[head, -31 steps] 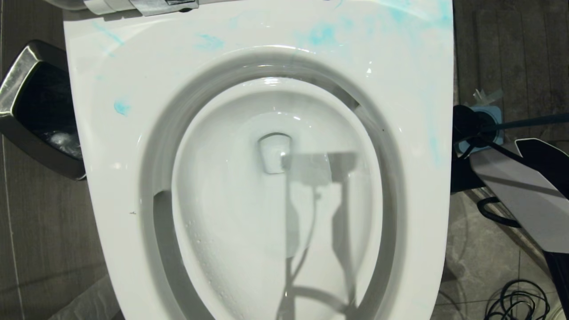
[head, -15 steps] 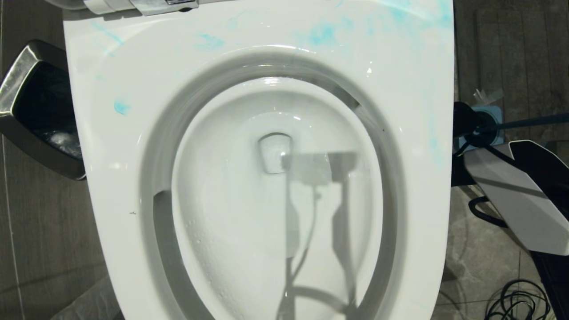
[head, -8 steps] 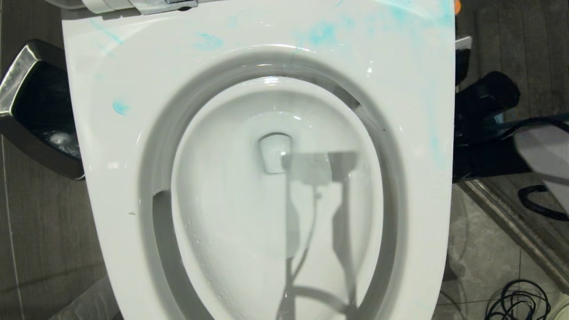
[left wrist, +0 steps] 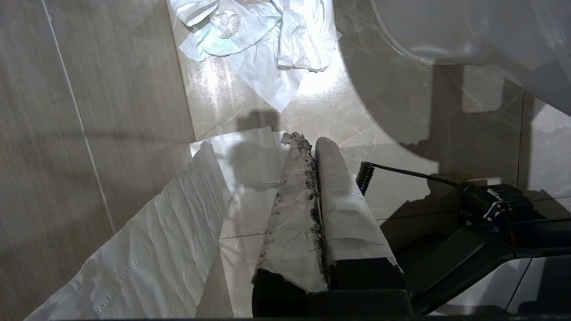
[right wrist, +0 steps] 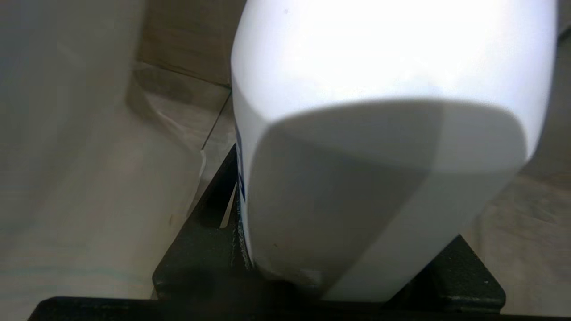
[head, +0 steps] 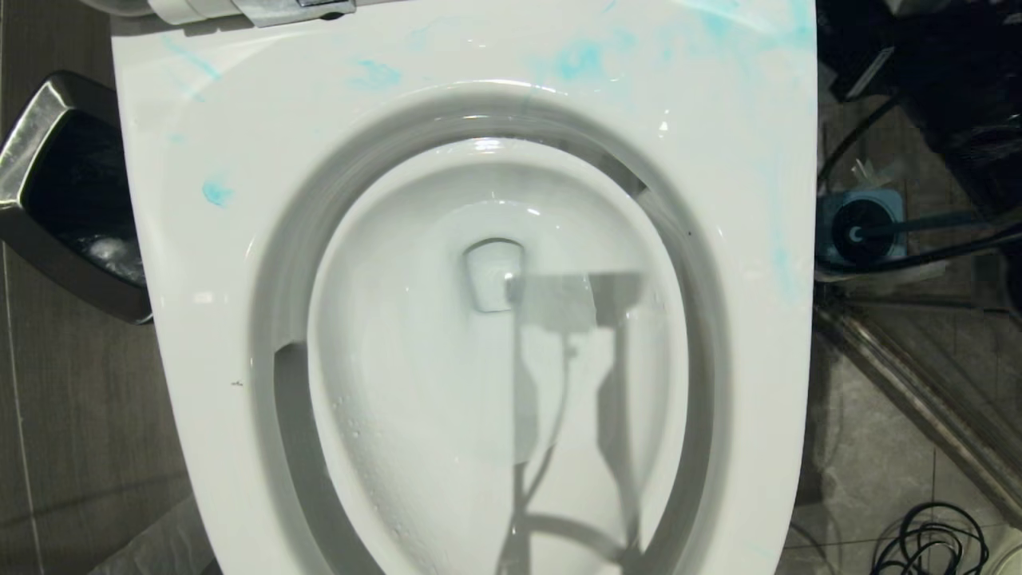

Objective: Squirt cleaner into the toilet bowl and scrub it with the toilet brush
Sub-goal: Pour in the cleaning agent

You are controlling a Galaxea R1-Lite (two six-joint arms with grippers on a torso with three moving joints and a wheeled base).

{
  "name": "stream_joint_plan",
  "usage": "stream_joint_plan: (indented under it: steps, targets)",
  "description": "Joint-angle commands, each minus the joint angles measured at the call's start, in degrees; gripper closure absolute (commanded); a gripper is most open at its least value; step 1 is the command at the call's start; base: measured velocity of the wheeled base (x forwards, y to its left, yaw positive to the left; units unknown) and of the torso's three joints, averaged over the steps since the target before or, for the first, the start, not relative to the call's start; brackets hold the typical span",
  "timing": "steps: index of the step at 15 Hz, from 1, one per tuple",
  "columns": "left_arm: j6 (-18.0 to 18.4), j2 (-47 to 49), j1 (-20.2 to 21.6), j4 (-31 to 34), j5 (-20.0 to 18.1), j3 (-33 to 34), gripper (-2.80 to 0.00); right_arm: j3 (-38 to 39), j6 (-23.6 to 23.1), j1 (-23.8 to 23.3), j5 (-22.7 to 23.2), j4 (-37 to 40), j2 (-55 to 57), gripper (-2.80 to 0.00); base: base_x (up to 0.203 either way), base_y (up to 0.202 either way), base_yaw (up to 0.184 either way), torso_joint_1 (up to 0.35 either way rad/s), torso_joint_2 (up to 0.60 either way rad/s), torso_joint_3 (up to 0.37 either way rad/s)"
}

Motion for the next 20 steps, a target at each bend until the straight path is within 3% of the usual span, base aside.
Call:
stream_joint_plan:
  steps: [1, 6, 11, 15, 20]
  targets:
    - [0.06, 0.09, 0.01, 0.01, -0.01, 0.0, 0.0, 3.63, 0.19, 0.16, -0.73, 6.33, -14.48, 0.0, 0.0, 0.0, 0.0, 0.0, 0.0, 0.0]
    - [-0.03, 0.09, 0.01, 0.01, -0.01, 0.0, 0.0, 9.39, 1.65, 0.21, -0.99, 15.24, -28.35, 0.0, 0.0, 0.0, 0.0, 0.0, 0.0, 0.0]
    - [-0.03, 0.09, 0.01, 0.01, -0.01, 0.0, 0.0, 13.14, 1.24, 0.21, -0.98, 23.75, -34.53, 0.0, 0.0, 0.0, 0.0, 0.0, 0.0, 0.0]
    - [0.06, 0.09, 0.01, 0.01, -0.01, 0.0, 0.0, 13.75, -3.46, 0.21, -1.9, 27.56, -35.05, 0.0, 0.0, 0.0, 0.0, 0.0, 0.0, 0.0]
    - [0.26, 0.09, 0.01, 0.08, -0.1, 0.0, 0.0, 15.29, -5.52, 0.21, -7.12, 28.03, -35.22, 0.0, 0.0, 0.0, 0.0, 0.0, 0.0, 0.008]
